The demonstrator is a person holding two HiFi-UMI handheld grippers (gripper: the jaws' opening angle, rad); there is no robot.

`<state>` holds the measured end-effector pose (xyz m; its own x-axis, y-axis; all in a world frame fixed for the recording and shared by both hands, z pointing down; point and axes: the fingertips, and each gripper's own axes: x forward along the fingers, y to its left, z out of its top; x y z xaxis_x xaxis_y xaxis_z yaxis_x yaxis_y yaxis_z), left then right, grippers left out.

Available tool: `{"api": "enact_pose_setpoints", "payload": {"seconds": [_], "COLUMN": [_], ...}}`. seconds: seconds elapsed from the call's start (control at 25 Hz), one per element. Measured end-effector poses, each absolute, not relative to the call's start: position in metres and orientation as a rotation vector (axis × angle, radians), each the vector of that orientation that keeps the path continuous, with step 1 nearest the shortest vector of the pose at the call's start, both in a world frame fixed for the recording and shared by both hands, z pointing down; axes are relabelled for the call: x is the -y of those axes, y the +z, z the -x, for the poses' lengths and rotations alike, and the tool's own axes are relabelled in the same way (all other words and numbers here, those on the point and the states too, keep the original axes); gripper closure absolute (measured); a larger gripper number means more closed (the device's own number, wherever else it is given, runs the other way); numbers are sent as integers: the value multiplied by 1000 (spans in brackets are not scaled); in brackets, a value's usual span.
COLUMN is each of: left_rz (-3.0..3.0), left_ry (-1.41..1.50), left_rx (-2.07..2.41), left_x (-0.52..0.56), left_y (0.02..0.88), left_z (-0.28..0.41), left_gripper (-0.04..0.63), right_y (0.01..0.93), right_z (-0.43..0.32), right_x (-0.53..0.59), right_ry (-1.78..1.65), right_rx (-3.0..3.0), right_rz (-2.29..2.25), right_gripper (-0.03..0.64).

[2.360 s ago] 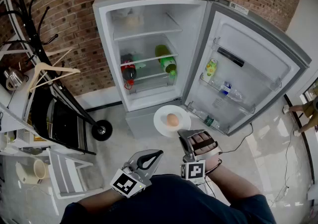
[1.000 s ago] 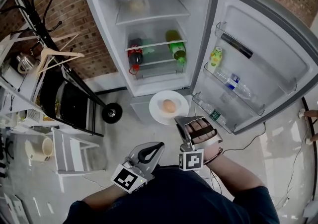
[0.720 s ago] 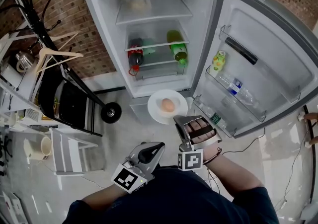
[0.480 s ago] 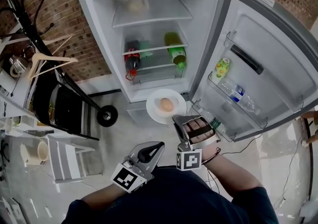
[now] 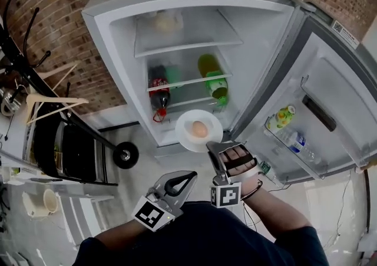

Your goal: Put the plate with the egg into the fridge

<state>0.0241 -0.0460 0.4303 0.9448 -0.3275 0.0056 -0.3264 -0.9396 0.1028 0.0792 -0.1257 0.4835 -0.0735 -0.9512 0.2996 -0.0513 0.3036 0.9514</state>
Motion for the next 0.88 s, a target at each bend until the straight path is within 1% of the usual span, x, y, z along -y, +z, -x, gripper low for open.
{"api": "enact_pose_setpoints", "payload": {"seconds": [0.28,0.44,0.88], "left_rz": [-3007,-3002,-2954], "left_ry": [-25,-29,-43], "left_rx": [456,462,648], "left_x": [107,124,167], "left_y": [421,420,416], "left_z": [-5,-6,-20], "left_gripper": [597,597,597], "right_y": [478,479,487], "right_z": [-71,-72,-75], "right_x": [188,212,264], "right_ry": [-962,-948,-1005], "right_rx": [1386,1393,1462], "right_rz": [-1026,-1020,-936], "right_gripper": [597,597,595]}}
